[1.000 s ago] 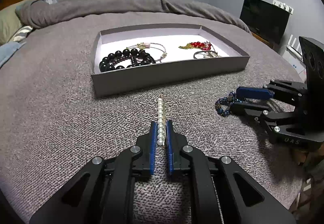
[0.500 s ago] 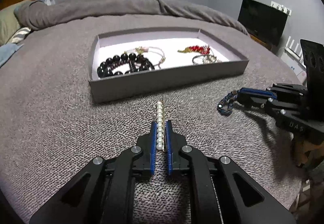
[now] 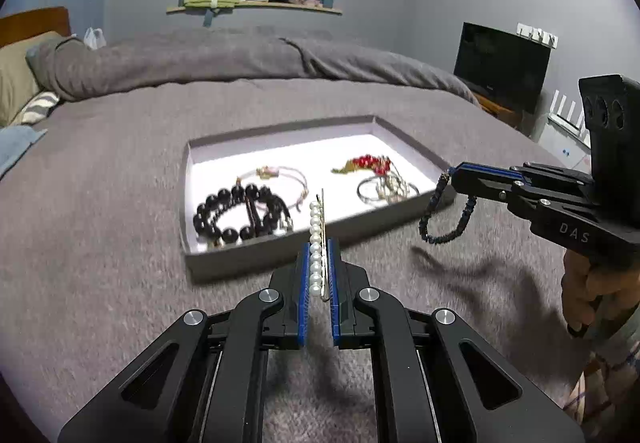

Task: Organize jewelry
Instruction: 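Lift the pearl hair pin with the left tool while the right tool grasps the blue bead bracelet, then carry the pearl pin and blue bracelet into the tray and open both tools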

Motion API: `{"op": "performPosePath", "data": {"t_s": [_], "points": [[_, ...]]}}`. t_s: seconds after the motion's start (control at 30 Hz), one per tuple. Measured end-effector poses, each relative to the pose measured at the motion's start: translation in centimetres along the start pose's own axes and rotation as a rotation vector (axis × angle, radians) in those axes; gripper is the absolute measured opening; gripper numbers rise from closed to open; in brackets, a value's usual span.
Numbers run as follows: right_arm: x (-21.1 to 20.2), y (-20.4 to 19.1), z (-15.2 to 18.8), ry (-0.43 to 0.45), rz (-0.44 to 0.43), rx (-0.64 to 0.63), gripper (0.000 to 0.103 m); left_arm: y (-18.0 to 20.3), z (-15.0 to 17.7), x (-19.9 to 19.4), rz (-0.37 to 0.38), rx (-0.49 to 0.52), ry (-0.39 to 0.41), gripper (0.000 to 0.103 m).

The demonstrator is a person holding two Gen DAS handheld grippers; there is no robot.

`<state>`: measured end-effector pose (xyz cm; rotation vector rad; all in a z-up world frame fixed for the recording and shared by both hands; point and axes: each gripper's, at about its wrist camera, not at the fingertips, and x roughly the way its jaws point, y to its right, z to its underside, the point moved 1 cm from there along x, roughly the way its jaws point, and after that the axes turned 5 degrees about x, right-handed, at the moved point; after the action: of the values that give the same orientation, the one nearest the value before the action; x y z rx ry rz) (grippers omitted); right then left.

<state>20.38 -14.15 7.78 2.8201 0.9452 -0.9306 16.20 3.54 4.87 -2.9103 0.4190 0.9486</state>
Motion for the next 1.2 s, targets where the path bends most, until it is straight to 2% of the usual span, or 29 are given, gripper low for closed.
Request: {"op": "performPosePath", "data": {"t_s": [0.53,0.77,1.0,1.2], "points": [[2.4,-0.1,-5.2,0.028,-0.018,-0.015,0.007,-0.8,-3.9,3.8,-0.017,-0.012,0.027,0.009],[5.0,-0.4,-4.7,-0.002,-0.009,0.005,0.007,-2.0,-3.8,6.8,-0.038,-0.061,0.003,0.009],[8.3,1.2,-3.2,-0.069,0.046,0.028,0.007,-2.5,-3.5,8.7,-0.026,-0.084,-0.032,0.009],[9.4,2.4,-2.6,-0.093,0.071,0.058,0.007,-2.8,-3.0,9.8,-0.022,-0.090,-0.073,0.009]]}}
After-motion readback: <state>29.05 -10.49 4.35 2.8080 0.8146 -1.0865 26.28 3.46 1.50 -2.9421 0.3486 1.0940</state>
